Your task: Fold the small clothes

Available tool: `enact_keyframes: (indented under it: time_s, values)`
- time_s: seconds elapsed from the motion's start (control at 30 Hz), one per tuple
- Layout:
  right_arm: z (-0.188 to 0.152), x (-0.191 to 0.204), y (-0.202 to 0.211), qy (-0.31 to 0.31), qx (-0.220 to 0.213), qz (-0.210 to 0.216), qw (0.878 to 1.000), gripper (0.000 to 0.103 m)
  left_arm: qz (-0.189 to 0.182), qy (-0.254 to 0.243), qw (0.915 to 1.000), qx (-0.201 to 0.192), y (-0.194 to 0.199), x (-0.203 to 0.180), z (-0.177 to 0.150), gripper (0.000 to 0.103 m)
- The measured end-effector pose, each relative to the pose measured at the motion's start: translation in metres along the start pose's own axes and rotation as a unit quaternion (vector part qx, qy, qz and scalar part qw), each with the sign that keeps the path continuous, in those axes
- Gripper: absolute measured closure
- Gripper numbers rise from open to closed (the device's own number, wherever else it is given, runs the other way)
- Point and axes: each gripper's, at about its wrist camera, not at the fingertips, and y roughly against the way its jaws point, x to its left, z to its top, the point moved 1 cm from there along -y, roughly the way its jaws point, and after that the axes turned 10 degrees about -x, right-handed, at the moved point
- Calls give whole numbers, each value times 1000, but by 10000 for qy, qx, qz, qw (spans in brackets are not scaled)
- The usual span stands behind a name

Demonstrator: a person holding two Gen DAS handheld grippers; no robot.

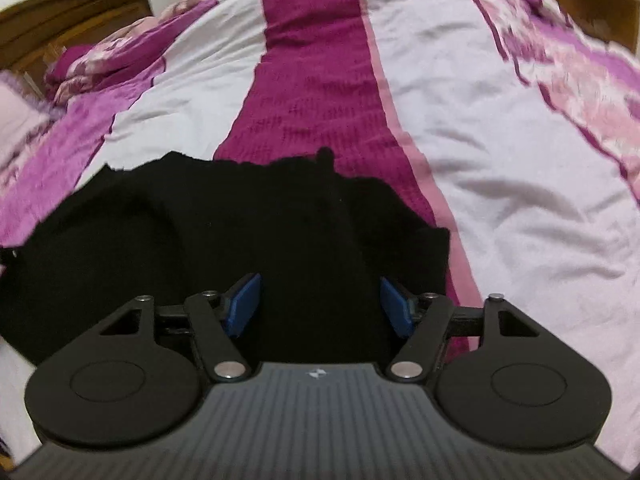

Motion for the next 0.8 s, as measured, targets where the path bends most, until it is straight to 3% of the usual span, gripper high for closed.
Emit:
enact_keyframes:
  time_s: [0.1, 0.17, 0.23, 0.37, 0.47, 0.57, 0.67, 0.73, 0.8]
  values:
    - [-2, -4, 6, -69, -237, -144, 9996, 88, -142, -355, 9989, -269, 12, -4, 2, 89]
    - [2, -14, 15, -331, -425, -139, 9984, 100, -336, -311, 9984, -341, 22, 2, 1, 90]
    - [11, -22, 24, -430, -712, -231, 9963, 100, -691, -136, 9963, -495, 34, 11, 3, 90]
    - [23, -36, 22, -611, -898, -478, 9929, 101, -884, 95, 9950, -450, 47, 25, 4, 93]
    - [26, -44, 8, -681, -845, -892, 9901, 101, -720, 169, 9969, -253, 44, 36, -3, 97]
    - [21, -54, -4, -784, -549, -1417, 9853, 99, -725, 483, 9962, 72, 33, 48, -10, 93]
    - [20, -57, -2, -915, -484, -1280, 9864, 97, -778, 684, 9945, 121, 30, 52, -8, 92]
    - [18, -50, 8, -776, -572, -1036, 9899, 85, -839, 726, 9938, 40, 34, 51, -3, 91]
    - [12, -45, 19, -662, -622, -918, 9916, 56, -784, 716, 9942, -150, 39, 49, 2, 87]
